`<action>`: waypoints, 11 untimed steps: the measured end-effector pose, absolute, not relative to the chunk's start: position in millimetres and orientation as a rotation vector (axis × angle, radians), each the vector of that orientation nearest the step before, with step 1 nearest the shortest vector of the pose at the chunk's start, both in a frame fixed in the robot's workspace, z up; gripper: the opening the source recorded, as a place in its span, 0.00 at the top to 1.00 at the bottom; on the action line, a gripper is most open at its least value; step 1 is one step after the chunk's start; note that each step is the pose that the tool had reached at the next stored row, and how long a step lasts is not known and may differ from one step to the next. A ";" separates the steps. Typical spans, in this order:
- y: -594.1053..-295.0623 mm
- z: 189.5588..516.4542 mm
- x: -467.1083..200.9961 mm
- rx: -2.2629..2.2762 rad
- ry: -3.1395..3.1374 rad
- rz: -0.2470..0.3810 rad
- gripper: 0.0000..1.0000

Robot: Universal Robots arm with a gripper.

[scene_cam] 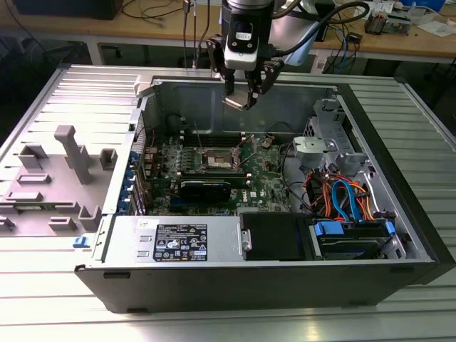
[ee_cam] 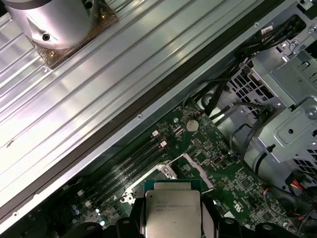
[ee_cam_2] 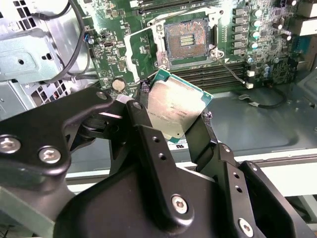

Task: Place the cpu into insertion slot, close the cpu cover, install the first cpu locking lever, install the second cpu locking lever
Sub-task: 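Place the cpu into insertion slot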

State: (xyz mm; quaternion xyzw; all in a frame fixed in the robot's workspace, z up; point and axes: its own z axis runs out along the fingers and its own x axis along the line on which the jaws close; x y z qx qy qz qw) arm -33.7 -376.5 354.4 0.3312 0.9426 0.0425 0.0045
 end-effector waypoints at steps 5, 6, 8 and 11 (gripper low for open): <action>-376.5 354.4 -33.7 1.038 2.953 0.133 0.46; -376.5 354.3 -33.7 1.038 2.953 0.133 0.46; -376.5 354.4 -33.7 1.038 2.953 0.133 0.46; -376.5 354.2 -33.7 1.040 2.952 0.133 0.46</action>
